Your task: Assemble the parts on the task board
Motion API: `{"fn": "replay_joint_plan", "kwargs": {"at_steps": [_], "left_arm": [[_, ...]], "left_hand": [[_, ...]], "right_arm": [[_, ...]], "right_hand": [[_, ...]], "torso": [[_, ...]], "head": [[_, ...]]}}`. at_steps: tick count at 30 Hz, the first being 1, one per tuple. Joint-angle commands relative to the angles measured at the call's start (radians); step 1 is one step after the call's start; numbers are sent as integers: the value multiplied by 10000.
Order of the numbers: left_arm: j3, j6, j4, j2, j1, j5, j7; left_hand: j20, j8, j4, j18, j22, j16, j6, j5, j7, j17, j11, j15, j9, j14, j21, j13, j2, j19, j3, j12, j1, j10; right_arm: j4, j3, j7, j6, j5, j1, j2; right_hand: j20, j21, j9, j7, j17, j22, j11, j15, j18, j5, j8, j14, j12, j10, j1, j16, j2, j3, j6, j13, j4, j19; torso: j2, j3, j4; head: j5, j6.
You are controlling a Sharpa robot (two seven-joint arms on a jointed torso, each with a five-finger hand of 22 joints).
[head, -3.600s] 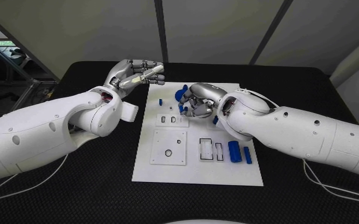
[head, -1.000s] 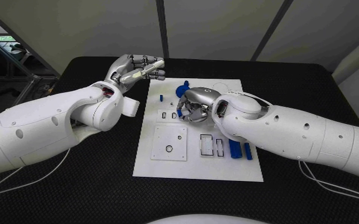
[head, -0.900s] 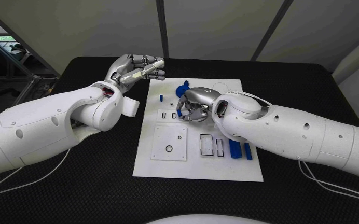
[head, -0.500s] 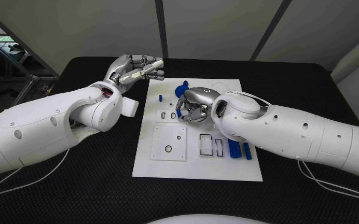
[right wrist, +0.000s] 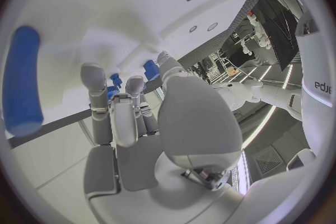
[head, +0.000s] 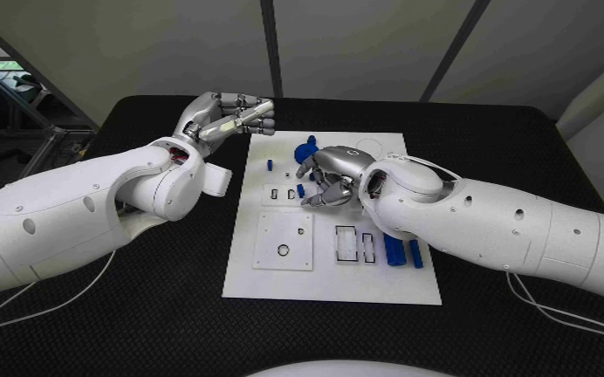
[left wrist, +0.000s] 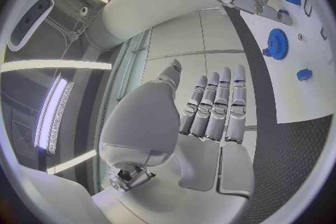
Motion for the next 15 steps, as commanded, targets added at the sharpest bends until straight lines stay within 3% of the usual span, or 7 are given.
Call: {"fn": "replay_joint_plan", "kwargs": {"at_steps": [1,5,9,12,15], "left_arm": [[6,267,-51,-8,13,-292,-209],[5,576,-141,-15,13,-748,-446],[5,920,-278,-6,14,-1393,-902],[5,1070,-345,3,15,-1897,-1226],[6,1402,-457,12,18,-2661,-1966]], "left_hand": [[-142,-32,-85,-77,96,221,167,23,-67,162,-157,-181,11,555,213,49,129,378,-12,148,-38,539],[-398,22,-117,-70,247,550,440,28,-214,469,-382,-453,22,1391,546,85,186,932,-44,266,-61,1198],[-678,29,-153,-71,472,1022,640,30,-313,903,-547,-729,27,2324,993,57,420,1568,112,222,49,1558],[-869,91,-147,-73,661,1467,870,30,-393,1287,-694,-913,67,2984,1348,104,395,2016,128,326,22,1956],[-1143,250,-95,-67,976,2332,1300,55,-531,1961,-925,-1190,168,3936,1918,296,287,2662,71,693,-92,2702]], "right_arm": [[207,7,576,-1256,371,5,-184],[578,12,796,-1460,518,-1,-541],[1040,23,1109,-1798,584,3,-946],[1363,68,1554,-2134,889,53,-1263],[1507,293,2142,-2082,1545,140,-1505]], "right_hand": [[53,-82,-3,19,477,-50,27,57,164,160,134,478,77,82,194,-40,-9,-166,-97,24,159,-64],[63,-233,-30,25,365,-276,37,70,202,298,326,435,69,-22,471,-120,-195,-613,-346,-144,660,-190],[67,-298,-40,18,388,-373,38,71,217,343,406,436,77,-52,546,-108,-274,-794,-420,-191,768,-240],[59,-289,-14,-16,388,-355,8,51,217,367,539,440,112,-13,627,-108,-146,-761,-315,-184,753,-220],[32,-402,28,-65,174,-526,-40,13,246,426,759,376,55,-77,907,-258,158,-548,-85,-297,654,-314]], "torso": [[-13,4,-1],[-16,-7,-9],[-8,4,-35],[-14,4,-21],[-53,4,-24]], "head": [[24,35],[19,37],[54,40],[29,56],[27,61]]}}
